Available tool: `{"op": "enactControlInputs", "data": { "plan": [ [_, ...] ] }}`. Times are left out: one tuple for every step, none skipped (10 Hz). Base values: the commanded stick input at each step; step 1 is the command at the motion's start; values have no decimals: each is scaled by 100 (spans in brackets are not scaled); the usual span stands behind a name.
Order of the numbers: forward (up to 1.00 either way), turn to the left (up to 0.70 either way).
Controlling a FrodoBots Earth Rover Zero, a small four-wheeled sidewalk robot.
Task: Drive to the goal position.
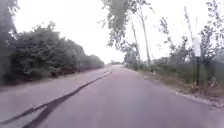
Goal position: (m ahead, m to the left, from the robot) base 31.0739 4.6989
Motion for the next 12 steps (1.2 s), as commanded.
{"op": "enactControlInputs", "data": {
  "plan": [
    [100,0],
    [100,0],
    [100,-28],
    [100,-39],
    [100,-40],
    [100,-40],
    [100,-40],
    [100,-39],
    [100,-18],
    [100,0],
    [100,0],
    [100,0]
  ]
}}
